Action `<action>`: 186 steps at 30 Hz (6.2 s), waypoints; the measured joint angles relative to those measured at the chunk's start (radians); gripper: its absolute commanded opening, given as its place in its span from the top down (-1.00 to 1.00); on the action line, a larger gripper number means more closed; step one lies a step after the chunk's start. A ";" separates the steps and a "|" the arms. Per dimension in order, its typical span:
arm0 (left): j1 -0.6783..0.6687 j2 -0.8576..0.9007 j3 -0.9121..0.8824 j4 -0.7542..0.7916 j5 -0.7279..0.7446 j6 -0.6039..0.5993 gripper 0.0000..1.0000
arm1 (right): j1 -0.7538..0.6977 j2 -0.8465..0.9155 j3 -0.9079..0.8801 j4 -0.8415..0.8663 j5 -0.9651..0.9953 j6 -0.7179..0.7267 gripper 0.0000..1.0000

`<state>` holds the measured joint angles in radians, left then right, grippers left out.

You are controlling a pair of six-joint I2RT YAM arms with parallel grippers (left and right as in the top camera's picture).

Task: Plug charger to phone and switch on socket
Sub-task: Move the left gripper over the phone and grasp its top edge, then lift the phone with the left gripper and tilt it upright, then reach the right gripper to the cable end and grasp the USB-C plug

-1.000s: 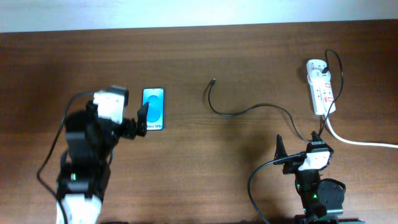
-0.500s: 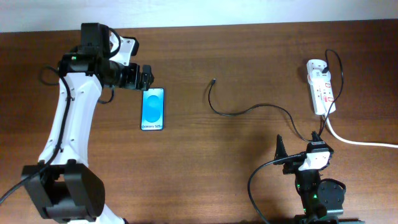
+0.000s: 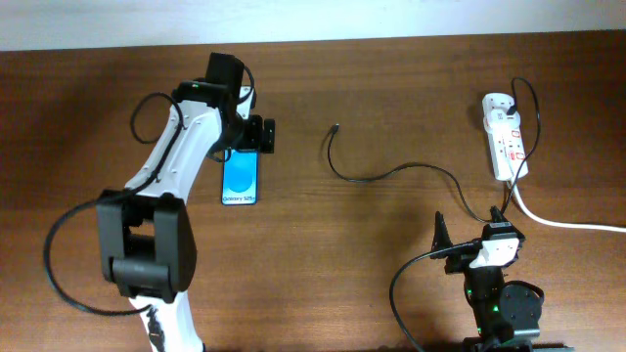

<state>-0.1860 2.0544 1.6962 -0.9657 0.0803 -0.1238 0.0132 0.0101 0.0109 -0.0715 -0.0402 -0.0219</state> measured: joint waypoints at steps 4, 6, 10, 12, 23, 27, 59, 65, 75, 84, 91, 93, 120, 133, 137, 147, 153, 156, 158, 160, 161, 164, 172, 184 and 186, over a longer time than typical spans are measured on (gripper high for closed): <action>-0.001 0.055 0.000 -0.019 -0.042 -0.031 -0.99 | 0.000 0.000 0.000 0.000 0.000 0.000 -0.97; -0.001 0.088 0.000 -0.025 -0.064 -0.039 -0.98 | 0.000 0.000 0.000 0.000 0.000 0.000 -0.97; -0.001 0.124 0.000 -0.031 -0.074 -0.042 -0.99 | 0.000 0.000 0.000 0.000 0.000 0.000 -0.97; -0.001 0.143 0.000 -0.032 -0.084 -0.042 -0.98 | 0.000 0.000 0.000 0.000 0.000 0.000 -0.97; -0.001 0.145 0.000 -0.029 -0.118 -0.043 -0.99 | 0.000 0.000 0.000 0.000 0.000 0.000 -0.97; -0.001 0.145 0.000 -0.029 -0.118 -0.043 -0.98 | 0.000 0.000 0.000 0.000 0.000 0.000 -0.97; 0.002 0.143 -0.073 0.061 -0.106 -0.061 -0.85 | 0.000 0.000 0.000 0.000 0.000 0.000 -0.97; 0.002 0.143 -0.073 0.025 -0.101 -0.068 -0.53 | 0.000 0.000 0.000 0.000 0.000 0.000 -0.97; 0.002 0.141 -0.071 0.013 -0.100 -0.072 -0.33 | 0.000 0.000 0.000 0.000 0.000 0.000 -0.97; 0.002 0.147 -0.032 -0.064 -0.100 -0.072 -0.23 | 0.000 0.000 0.000 0.000 0.000 0.000 -0.97; 0.002 0.147 -0.004 -0.068 -0.100 -0.072 1.00 | 0.000 0.000 0.000 0.000 0.000 0.000 -0.97; 0.002 0.147 0.038 -0.072 -0.092 -0.072 1.00 | 0.000 0.000 0.000 0.000 0.000 0.000 -0.97; 0.004 0.149 0.227 -0.309 0.946 -1.130 1.00 | 0.000 0.000 0.000 0.000 0.000 0.000 -0.97; 0.064 0.149 0.227 -0.302 1.118 -1.201 1.00 | 0.000 0.000 0.000 0.000 0.000 0.000 -0.97; 0.064 0.149 0.227 -0.302 1.109 -1.196 1.00 | 0.000 0.000 0.000 0.000 0.000 0.000 -0.97; 0.061 0.149 0.231 -0.449 0.211 -1.124 1.00 | 0.000 0.000 0.000 0.000 0.000 0.000 -0.97; 0.061 0.149 0.231 -0.372 -0.032 -0.719 1.00 | 0.000 0.000 0.000 0.013 -0.042 0.000 -0.97; 0.061 0.149 0.263 -0.366 -0.057 -0.521 1.00 | 0.000 0.000 0.000 0.016 -0.125 0.001 -0.97; 0.061 0.149 0.374 -0.406 -0.063 -0.402 1.00 | 0.000 0.001 0.001 0.019 -0.169 0.004 -0.97; 0.061 0.149 0.487 -0.470 -0.063 -0.354 1.00 | 0.000 0.057 0.049 0.002 -0.195 0.046 -0.97; 0.061 0.149 0.552 -0.485 -0.063 -0.340 1.00 | 0.000 0.106 0.087 -0.006 -0.206 0.065 -0.97; 0.061 0.148 0.599 -0.504 -0.060 -0.326 1.00 | 0.001 0.437 0.330 -0.049 -0.264 0.097 -0.97; 0.061 0.148 0.599 -0.511 0.006 -0.321 1.00 | 0.001 1.196 1.115 -0.497 -0.373 0.105 -0.97; 0.061 0.149 0.600 -0.507 0.029 -0.344 1.00 | 0.105 1.836 1.411 -0.415 -0.558 0.251 -0.97; 0.061 0.148 0.600 -0.506 0.028 -0.344 1.00 | 0.106 1.848 1.412 -0.394 -0.547 0.263 -0.97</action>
<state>-0.1249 2.2028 2.2963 -1.4719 0.1085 -0.4679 0.1188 1.8584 1.4231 -0.4660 -0.5873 0.2409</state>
